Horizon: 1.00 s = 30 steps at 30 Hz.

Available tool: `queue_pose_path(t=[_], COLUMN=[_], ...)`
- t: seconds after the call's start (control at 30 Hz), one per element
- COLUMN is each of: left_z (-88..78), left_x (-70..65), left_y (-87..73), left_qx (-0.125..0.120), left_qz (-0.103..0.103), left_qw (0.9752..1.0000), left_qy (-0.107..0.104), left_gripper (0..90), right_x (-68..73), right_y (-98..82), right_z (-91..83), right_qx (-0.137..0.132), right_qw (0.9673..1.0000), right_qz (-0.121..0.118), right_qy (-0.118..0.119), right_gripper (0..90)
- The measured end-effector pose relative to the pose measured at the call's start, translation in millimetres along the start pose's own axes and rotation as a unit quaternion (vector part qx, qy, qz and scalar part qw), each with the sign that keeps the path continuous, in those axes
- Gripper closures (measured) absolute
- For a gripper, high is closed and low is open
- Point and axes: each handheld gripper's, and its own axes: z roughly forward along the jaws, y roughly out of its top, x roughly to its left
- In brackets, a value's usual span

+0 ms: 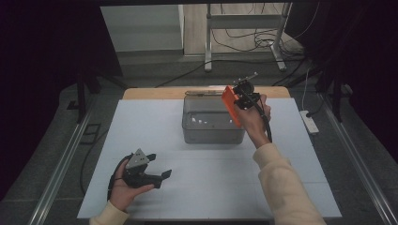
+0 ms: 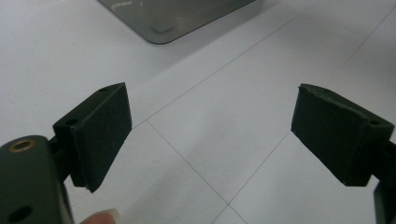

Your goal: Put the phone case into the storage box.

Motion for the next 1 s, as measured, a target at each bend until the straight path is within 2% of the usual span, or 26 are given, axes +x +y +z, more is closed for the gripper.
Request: queue_pose_path(t=[0.2, 0.4, 1.0], left_z=[-0.1, -0.5, -1.2], left_x=[-0.1, 0.3, 0.3], left_y=[0.2, 0.1, 0.1], left_qx=[0.000, 0.000, -0.001], left_qz=[0.001, 0.000, 0.001], left_qw=[1.0000, 1.0000, 1.0000], left_qy=[0.000, 0.001, 0.002], left_gripper=[12.2, 12.2, 12.2], right_x=[0.3, 4.4, 6.8], right_y=[-1.8, -2.6, -6.3], right_z=[0.2, 3.1, 11.0], right_qx=[0.002, 0.008, 0.020], right_qw=[1.0000, 0.9999, 0.9997], right_qz=[0.001, -0.010, -0.010], right_qy=[-0.002, -0.009, -0.007], right_gripper=[80.1, 80.1, 80.1])
